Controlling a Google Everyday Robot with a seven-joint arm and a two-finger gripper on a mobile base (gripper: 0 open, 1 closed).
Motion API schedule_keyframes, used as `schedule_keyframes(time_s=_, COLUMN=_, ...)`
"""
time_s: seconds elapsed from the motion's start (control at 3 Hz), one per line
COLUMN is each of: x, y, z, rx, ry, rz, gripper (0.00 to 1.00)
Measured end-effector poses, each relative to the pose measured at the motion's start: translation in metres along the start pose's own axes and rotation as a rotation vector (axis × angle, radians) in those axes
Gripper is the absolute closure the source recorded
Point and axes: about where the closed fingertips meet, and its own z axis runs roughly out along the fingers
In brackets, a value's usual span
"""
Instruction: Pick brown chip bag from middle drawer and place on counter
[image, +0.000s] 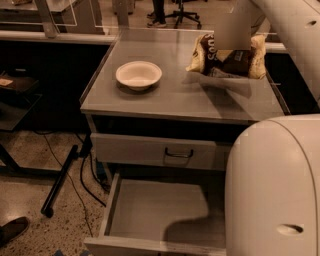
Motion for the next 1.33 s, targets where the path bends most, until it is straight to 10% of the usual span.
schedule_keyframes(time_s=1.33, x=0.0, y=0.0001, z=0.0001, rx=0.0, ry=0.0, rz=0.0, gripper=0.0)
